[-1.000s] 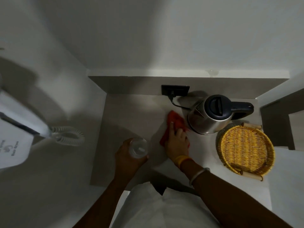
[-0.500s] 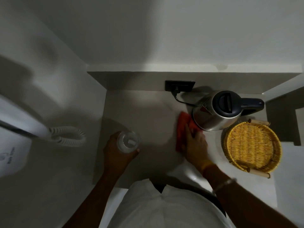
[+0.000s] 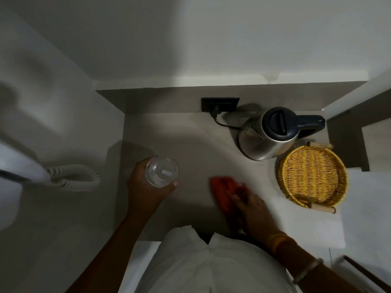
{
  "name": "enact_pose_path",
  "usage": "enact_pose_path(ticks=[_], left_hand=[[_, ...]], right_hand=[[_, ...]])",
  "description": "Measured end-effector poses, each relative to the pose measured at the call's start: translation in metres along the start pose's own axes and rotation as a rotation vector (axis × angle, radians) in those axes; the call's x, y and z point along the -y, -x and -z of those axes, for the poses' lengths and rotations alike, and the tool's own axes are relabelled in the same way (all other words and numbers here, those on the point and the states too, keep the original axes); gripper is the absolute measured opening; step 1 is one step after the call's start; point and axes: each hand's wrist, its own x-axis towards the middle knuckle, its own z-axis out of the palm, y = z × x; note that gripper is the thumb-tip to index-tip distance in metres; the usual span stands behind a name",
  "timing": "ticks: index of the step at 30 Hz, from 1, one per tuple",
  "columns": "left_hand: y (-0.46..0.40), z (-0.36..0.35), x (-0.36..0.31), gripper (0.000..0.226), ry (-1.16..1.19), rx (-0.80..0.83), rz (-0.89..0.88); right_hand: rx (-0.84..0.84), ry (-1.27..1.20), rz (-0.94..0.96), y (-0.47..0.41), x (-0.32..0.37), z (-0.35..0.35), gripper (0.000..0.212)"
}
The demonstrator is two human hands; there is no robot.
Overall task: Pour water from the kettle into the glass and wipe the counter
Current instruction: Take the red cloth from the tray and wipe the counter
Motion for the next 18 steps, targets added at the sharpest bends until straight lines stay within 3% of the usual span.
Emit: enact_pose_path(ticks=[3, 5, 9, 13, 15, 18], left_hand=[[0.004, -0.003, -0.002, 0.086, -0.001, 0.024, -0.007], [0.008, -0.004, -0.005, 0.086, -0.005, 0.032, -0.027], [0.009, -0.004, -0.013, 0.086, 0.023, 0.036, -0.055], [-0.002, 0.001, -0.017, 0.084, 0.051, 0.033, -0.103], [-0.005, -0.001, -0.018, 0.082, 0.044, 0.014, -0.091], [-0.001, -0.011, -0.024, 0.082, 0.047, -0.012, -0.073]], right_hand=[[-0.139, 0.005, -0.218, -0.034, -0.008, 0.02, 0.09], [-0.175, 0.001, -0.245, -0.078, 0.011, 0.04, 0.087], [-0.1, 0.026, -0.076, -0.146, 0.071, 0.059, 0.082], [0.074, 0.086, 0.237, -0.114, 0.116, 0.027, 0.075], [0.134, 0.01, 0.308, -0.08, 0.107, 0.013, 0.06], [0.238, -0.028, 0.264, -0.038, 0.071, 0.01, 0.05]])
